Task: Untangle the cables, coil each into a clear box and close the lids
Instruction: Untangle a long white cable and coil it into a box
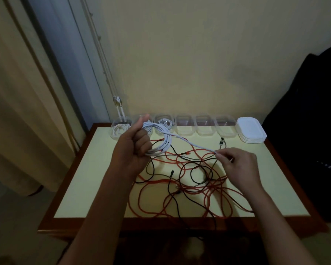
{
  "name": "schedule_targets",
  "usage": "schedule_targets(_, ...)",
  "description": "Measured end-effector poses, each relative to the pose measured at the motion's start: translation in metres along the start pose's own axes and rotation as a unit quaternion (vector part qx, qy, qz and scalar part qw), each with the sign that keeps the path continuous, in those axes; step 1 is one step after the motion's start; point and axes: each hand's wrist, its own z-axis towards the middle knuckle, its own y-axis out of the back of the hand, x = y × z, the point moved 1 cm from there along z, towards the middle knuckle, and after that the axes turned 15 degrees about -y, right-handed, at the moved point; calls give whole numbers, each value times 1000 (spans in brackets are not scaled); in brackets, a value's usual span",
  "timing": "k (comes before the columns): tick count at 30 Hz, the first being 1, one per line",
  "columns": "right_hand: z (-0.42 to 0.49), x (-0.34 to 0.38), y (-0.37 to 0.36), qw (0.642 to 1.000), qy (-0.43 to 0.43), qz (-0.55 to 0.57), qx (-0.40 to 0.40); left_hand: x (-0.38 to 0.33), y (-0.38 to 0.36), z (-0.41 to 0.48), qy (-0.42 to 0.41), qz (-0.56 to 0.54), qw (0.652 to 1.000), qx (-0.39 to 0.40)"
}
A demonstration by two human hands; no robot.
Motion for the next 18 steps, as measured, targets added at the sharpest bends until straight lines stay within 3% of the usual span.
schedule_targets(4,-17,2,-20,995,-43,39,76,10,-3,-1,24,-44,999,-10)
schedule_targets(6,-28,9,-29,971,-120,143,146,17,-5,-2,39,-61,997,-24)
schedule_targets(7,-34,14,-33,936,-171,241,191,20,-6,-3,44,-68,996,-31)
schedule_targets(9,-45,26,-41,833,-256,419,255,26,-7,-3,47,-82,994,-45)
schedule_targets(11,-50,37,-50,757,-283,519,277,32,-7,-3,48,-88,993,-58)
schedule_targets(15,-48,61,-56,648,-313,647,254,41,-7,-4,56,-96,992,-62)
schedule_targets(18,-48,74,-57,606,-321,687,241,44,-6,-3,54,-95,993,-49)
